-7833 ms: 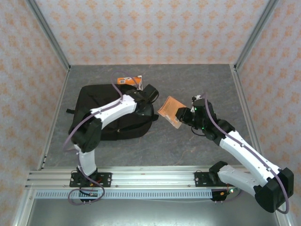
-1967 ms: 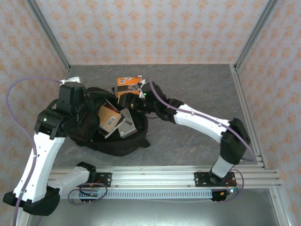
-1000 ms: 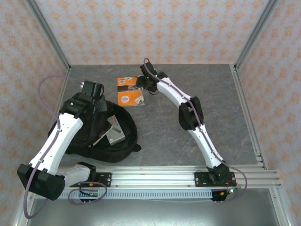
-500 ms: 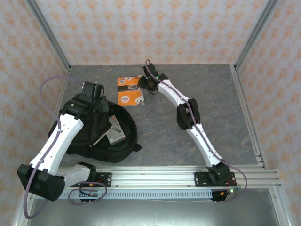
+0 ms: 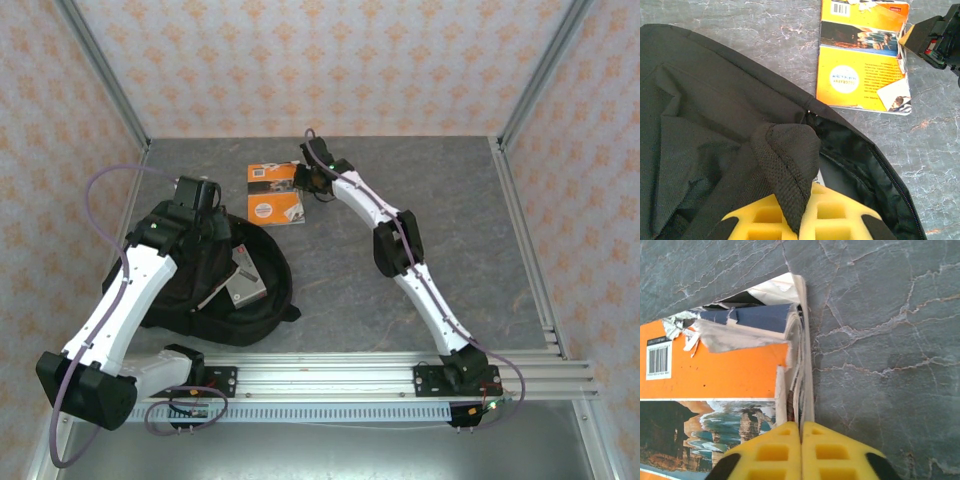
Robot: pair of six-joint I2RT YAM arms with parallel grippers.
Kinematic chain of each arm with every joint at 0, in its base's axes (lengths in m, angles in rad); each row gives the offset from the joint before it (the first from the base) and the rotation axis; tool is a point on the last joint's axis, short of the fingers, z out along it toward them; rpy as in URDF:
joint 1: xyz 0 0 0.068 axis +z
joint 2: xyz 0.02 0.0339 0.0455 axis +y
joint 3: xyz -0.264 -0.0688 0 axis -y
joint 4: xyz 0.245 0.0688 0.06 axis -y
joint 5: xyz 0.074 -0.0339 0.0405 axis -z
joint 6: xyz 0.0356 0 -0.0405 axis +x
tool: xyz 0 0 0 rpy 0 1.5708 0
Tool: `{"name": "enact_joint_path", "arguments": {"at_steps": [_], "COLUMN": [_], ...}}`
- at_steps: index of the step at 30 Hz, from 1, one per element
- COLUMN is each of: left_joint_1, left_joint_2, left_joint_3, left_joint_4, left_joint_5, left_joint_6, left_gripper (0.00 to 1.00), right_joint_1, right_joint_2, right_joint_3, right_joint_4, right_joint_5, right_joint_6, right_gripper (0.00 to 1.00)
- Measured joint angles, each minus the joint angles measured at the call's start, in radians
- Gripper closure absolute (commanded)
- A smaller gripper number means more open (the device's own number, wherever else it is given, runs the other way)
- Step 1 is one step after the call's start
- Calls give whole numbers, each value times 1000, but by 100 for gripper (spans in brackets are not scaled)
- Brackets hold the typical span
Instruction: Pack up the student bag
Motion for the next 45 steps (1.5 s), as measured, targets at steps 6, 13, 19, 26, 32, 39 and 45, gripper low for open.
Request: {"name": "enact_joint_path", "arguments": {"at_steps": [6,13,19,26,32,39,45], "left_joint_1": [0,0,0,-1,-16,-34,-50], "left_joint_2": [-11,-30,-43,-47,-39,34,163], "left_joint_3": [-6,-12,-12,-12,-9,59,153], "left_joint_4": [7,8,8,8,7,-6,0], "left_joint_5": [6,7,8,20,22,-18,-46], "left_joint_6": [0,0,0,0,0,0,-3], "left_gripper": [100,100,100,100,100,100,100], "right_joint_1": [14,24,18,-21,-100,-169,-207], "right_joint_2": [0,-76,-311,-559,-742,-847,-821], "right_joint_3": [5,-109,-503,-921,-1205,-1314,-1243], "right_joint_4": [-13,-25,40,161,238,215,169], "right_joint_5": [45,89,108,107,89,122,20], "right_joint_6": [-9,-8,11,53,90,50,-16], "right_gripper": [100,100,100,100,100,100,100]}}
